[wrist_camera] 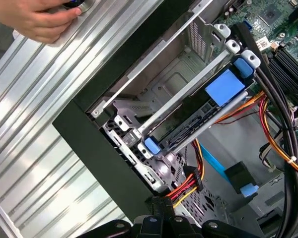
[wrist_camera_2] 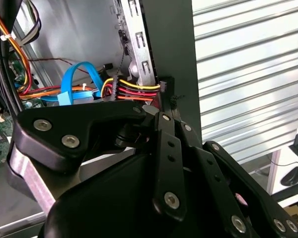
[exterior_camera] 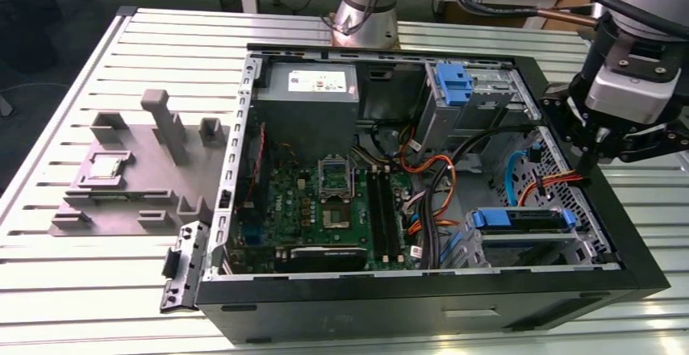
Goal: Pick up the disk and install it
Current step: 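Insert the disk into the insertion slot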
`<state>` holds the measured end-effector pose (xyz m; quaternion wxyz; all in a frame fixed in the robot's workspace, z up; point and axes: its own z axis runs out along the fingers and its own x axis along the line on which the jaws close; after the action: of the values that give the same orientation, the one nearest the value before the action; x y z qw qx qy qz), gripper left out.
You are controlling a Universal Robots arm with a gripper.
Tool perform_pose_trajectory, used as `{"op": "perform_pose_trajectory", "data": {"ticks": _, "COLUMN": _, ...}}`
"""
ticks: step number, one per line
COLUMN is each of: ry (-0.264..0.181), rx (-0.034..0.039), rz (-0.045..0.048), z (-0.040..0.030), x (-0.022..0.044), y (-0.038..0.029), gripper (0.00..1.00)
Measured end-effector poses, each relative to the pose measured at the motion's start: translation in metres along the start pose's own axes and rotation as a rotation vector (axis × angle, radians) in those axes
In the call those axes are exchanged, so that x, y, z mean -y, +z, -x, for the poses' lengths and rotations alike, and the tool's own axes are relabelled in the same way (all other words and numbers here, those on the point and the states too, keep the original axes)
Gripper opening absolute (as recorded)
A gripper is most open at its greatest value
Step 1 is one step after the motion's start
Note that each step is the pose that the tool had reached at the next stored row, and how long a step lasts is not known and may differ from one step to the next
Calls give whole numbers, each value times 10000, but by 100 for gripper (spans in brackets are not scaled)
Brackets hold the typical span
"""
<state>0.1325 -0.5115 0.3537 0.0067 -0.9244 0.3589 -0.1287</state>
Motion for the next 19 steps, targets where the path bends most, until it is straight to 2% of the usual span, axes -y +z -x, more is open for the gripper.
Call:
{"op": "perform_pose_trajectory", "data": {"ticks": 5, "ry": -36, "rx": -17, "rz": -27, "z": 4, "x": -4, "y": -1, "gripper": 10}}
{"op": "perform_pose_trajectory", "data": {"ticks": 8, "ry": -202, "rx": -18, "rz": -62, "z": 4, "x": -3, "y": -2, "gripper": 10}}
{"op": "perform_pose_trajectory", "data": {"ticks": 11, "ry": -478, "rx": -4, "rz": -125, "z": 4, "x": -4, "y": -1, "gripper": 11}}
{"op": "perform_pose_trajectory", "data": {"ticks": 12, "ry": -578, "rx": 2, "rz": -146, "z": 4, "x": -4, "y": -1, "gripper": 17}}
{"op": "perform_pose_trajectory", "data": {"ticks": 19, "ry": -1330, "rx": 62, "rz": -325, "z": 5, "x": -4, "y": 1, "gripper": 18}}
